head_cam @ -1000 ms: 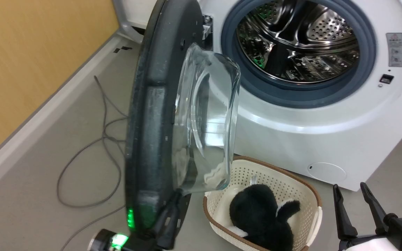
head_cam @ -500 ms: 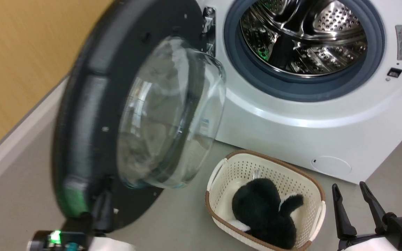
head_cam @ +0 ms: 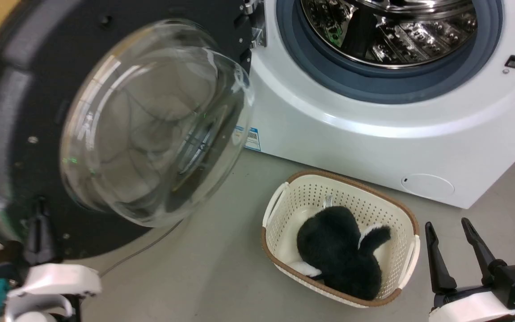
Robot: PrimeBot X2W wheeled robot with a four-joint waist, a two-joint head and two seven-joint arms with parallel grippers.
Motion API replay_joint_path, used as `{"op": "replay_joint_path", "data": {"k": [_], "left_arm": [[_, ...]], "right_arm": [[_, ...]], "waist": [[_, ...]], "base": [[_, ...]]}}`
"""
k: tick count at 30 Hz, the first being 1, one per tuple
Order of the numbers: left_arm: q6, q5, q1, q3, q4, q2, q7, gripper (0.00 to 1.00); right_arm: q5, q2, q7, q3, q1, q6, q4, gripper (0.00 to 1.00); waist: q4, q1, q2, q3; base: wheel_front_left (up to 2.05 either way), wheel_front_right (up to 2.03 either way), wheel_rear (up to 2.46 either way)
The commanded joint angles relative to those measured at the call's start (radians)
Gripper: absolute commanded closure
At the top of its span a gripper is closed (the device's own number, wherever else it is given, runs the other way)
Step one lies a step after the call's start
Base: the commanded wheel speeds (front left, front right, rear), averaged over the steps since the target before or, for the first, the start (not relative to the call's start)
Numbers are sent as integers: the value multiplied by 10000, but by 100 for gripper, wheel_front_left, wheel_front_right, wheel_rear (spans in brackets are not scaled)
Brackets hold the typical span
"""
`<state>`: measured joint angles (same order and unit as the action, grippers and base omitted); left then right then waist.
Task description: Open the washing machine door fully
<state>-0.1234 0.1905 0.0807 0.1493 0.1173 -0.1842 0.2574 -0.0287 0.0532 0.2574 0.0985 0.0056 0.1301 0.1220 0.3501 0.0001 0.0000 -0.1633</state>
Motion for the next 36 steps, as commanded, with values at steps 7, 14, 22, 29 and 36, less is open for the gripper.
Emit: {"op": "replay_joint_path", "data": {"k": [7, 14, 22, 29, 36], "left_arm": [[415, 210, 1050, 853, 1249, -560, 44, 100], [788, 295, 2353, 1120, 2969, -1103, 44, 100], [910, 396, 3661, 1561, 4314, -1774, 44, 100], [1080, 585, 4470, 2008, 5550, -2330, 44, 100], [1270, 444, 4862, 2114, 6243, -2609, 44, 100]], "right_arm": [[155, -30, 44, 34, -306, 6, -52, 0], [316, -30, 44, 44, -534, 6, -49, 0], [453, -30, 44, 73, -797, 6, -19, 0], [510, -30, 44, 70, -964, 6, 8, 0], [455, -30, 44, 154, -1019, 6, -76, 0]], "waist": [[-89, -1, 0, -286], [-167, -1, 0, -619], [-376, -1, 0, -1005], [-576, -1, 0, -1223], [-673, -1, 0, -1148]], "base": [[0, 0, 0], [0, 0, 0], [0, 0, 0], [0, 0, 0], [0, 0, 0]]}}
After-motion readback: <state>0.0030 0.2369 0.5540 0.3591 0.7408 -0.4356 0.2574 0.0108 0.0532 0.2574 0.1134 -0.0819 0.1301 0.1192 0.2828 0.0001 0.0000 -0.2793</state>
